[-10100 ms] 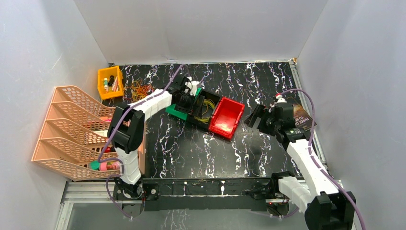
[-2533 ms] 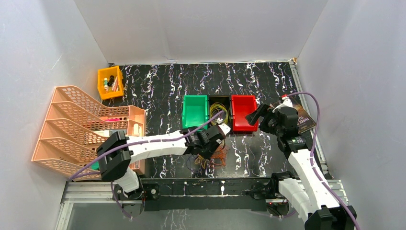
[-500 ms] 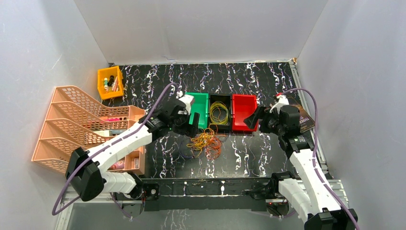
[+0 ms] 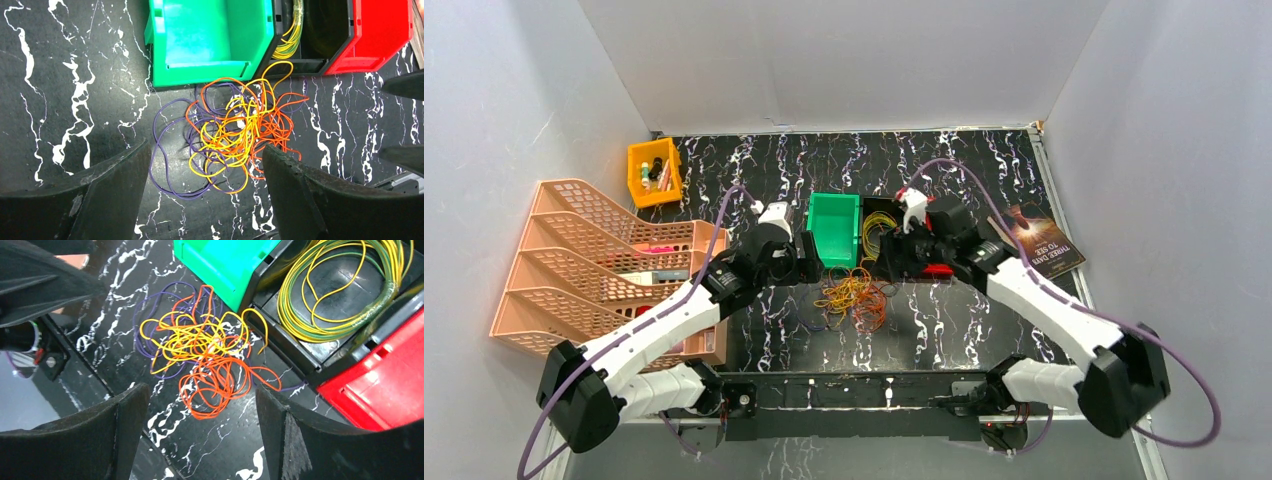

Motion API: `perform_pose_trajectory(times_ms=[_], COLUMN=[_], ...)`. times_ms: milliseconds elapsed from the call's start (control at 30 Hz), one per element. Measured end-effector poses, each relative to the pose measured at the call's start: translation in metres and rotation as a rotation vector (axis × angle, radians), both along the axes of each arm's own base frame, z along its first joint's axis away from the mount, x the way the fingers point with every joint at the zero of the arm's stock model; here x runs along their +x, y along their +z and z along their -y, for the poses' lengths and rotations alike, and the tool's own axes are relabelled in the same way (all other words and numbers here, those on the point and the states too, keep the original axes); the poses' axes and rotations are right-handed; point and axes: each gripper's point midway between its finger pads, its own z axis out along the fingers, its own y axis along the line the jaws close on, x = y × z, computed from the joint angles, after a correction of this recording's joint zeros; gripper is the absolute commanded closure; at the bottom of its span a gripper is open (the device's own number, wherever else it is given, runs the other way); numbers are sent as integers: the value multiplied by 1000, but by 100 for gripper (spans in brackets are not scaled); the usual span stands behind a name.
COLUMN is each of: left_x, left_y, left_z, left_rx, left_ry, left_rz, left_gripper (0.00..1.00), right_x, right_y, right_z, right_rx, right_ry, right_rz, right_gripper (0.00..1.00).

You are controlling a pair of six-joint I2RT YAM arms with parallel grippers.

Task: Untangle the cables
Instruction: Untie the cable.

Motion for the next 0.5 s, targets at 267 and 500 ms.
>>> perform_pose_trajectory(times_ms=[267, 500], left_x=[2, 2], left_y=[-3, -5], left_z=[-1, -1], left_rx=[-27, -8], left_ry=[38, 16], left_rz=[7, 9], left_gripper=[20, 21], right_x=[26, 47], right_y=[-45, -62], right_z=[-18, -28], right_rx=[-148, -198], right_ry=[109, 162], right_rz=[-9, 20], right_gripper=[31, 39])
